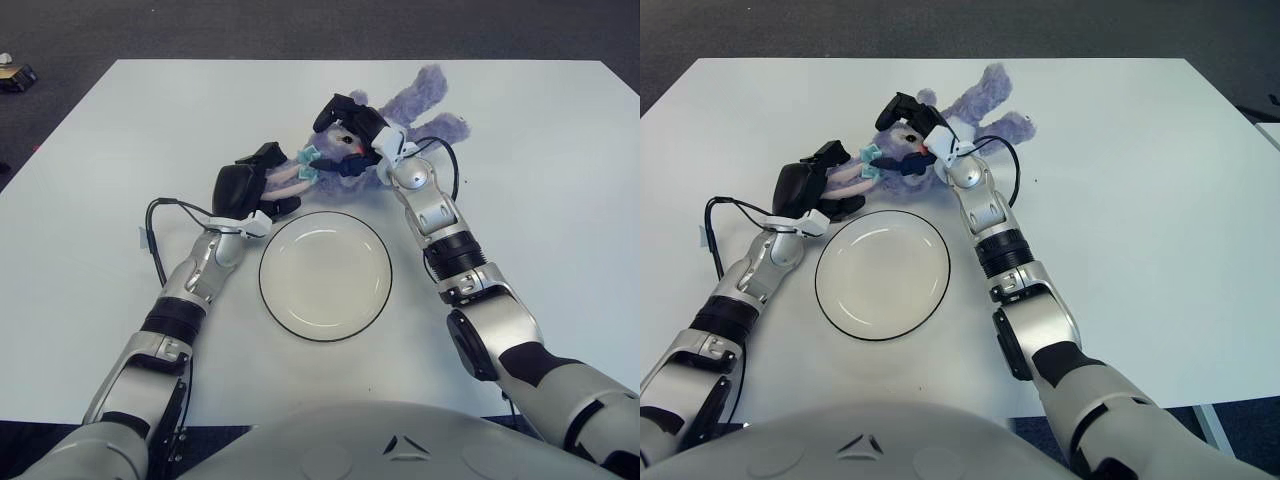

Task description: Put the doll into the plate.

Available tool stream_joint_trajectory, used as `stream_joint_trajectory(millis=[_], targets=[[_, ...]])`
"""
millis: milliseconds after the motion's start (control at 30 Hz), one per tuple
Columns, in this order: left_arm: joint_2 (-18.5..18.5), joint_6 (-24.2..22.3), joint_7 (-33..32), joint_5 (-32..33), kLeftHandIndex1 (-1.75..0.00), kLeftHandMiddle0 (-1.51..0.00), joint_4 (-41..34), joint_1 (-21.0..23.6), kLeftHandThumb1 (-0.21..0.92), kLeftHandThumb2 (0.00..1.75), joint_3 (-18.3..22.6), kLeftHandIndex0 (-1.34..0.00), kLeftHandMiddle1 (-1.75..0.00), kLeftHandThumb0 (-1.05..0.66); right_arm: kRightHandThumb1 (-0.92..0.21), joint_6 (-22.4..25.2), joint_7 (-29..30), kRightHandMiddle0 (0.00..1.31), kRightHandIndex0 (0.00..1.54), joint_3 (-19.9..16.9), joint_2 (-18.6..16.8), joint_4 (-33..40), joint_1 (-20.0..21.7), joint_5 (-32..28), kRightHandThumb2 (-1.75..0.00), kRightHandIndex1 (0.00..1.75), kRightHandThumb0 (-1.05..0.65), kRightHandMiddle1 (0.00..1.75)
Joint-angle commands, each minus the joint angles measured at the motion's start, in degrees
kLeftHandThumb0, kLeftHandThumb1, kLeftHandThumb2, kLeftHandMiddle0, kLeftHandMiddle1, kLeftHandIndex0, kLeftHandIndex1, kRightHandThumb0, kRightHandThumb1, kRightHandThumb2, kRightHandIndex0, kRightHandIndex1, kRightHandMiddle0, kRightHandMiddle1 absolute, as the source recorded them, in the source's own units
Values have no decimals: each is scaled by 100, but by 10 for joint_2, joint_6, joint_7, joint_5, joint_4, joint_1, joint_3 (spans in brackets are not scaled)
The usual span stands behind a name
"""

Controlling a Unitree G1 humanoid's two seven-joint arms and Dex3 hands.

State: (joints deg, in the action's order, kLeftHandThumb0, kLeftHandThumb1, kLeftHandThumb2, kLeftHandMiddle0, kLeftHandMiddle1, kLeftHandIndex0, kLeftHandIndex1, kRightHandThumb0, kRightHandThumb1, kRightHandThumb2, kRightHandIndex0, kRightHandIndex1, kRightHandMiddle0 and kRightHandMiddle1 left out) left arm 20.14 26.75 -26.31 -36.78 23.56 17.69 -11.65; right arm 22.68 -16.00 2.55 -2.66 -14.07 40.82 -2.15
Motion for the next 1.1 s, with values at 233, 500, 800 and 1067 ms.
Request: stream_joint_trajectory(millis=[233, 500, 800, 1067], targets=[[5, 9, 1, -5, -175, -88, 25, 5, 40, 100, -9, -69, -175, 13, -92, 169, -74, 26, 53, -76, 53, 60, -3, -142, -30, 137, -1, 148], [5, 6, 3, -7, -175, -88, 26, 6, 40, 100, -11, -69, -175, 13, -92, 257, -63, 28, 53, -117, 82, 80, 20, -203, -29, 131, -1, 152], [7, -7, 2, -14, -175, -88, 22, 6, 40, 100, -15, -69, -175, 13, -92, 169, -50, 30, 52, -86, 128, 130, -3, -151, -29, 130, -1, 153], [6, -12, 4, -15, -175, -88, 15, 2, 40, 100, -15, -69, -175, 12, -92, -6, -50, 32, 58, -43, 173, 124, -36, -55, -25, 125, -1, 150]])
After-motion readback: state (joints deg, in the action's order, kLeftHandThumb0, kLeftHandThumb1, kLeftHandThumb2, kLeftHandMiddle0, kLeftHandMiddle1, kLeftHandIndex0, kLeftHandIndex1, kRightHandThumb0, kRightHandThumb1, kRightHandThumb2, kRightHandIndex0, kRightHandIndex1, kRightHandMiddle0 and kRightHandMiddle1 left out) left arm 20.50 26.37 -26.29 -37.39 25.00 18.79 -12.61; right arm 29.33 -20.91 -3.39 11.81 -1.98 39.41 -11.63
